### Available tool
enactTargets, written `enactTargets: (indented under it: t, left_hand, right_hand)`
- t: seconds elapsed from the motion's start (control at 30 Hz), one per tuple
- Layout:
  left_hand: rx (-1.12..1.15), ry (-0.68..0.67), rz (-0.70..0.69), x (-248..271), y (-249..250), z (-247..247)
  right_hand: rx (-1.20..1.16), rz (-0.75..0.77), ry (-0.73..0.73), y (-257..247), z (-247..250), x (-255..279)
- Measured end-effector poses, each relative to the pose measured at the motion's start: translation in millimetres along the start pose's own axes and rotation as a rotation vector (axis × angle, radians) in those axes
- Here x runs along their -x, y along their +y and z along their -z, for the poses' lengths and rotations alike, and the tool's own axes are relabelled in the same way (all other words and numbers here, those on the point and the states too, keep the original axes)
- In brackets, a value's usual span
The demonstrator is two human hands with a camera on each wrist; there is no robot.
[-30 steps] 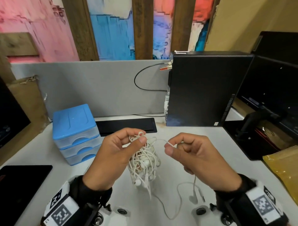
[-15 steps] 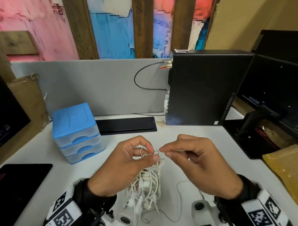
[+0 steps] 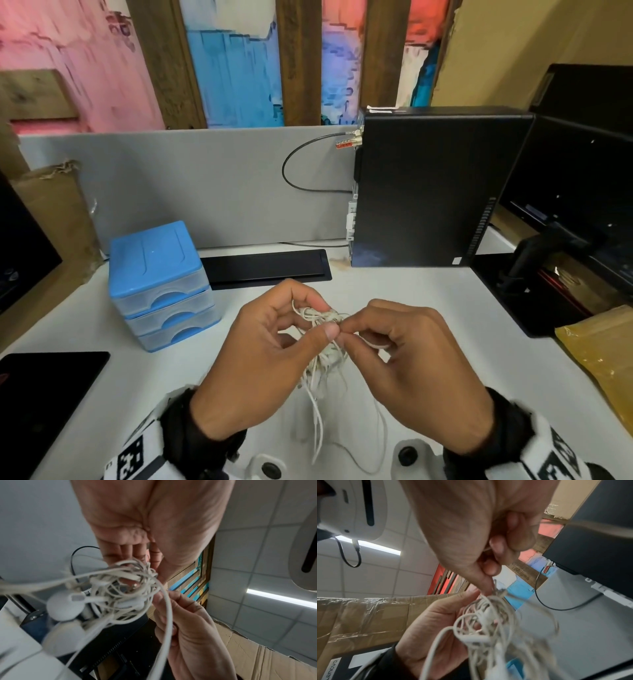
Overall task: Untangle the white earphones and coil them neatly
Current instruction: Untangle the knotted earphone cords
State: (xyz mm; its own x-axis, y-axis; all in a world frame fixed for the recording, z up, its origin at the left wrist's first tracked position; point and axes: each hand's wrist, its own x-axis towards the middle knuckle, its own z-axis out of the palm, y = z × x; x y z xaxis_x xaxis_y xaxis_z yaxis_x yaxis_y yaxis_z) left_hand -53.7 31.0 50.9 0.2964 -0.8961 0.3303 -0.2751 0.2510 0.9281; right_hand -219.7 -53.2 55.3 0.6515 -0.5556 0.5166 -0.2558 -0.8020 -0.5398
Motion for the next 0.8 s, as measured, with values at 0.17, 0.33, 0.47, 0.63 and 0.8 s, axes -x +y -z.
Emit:
enactTargets:
  t: [0.17, 0.33, 0.47, 0.63, 0.8]
  left_hand:
    - [-0.002, 0.083, -0.259, -2.1, -2.1, 4.5]
    - [0.076, 0.065, -0.399, -2.9, -5.3, 10.0]
    - [0.099, -0.007, -0.423, -0.5, -2.1, 12.2]
    - [0.050, -0.099, -0.459, 2.6, 5.3, 14.7]
    - [-0.050, -0.171, -0.502, 6.8, 9.7, 10.9]
  right_hand:
    - [-0.318, -0.039, 0.026, -8.0, 2.7, 0.5]
    - [-0.697, -0.208, -0.002, -14.9, 9.0, -0.9]
    - [-0.843, -0.324, -0.054, -17.1, 13.6, -4.5]
    - [-0.936, -0.446, -0.159, -22.9, 21.5, -10.3]
    - [-0.878, -0.476, -0.229, -16.2, 20.5, -8.9]
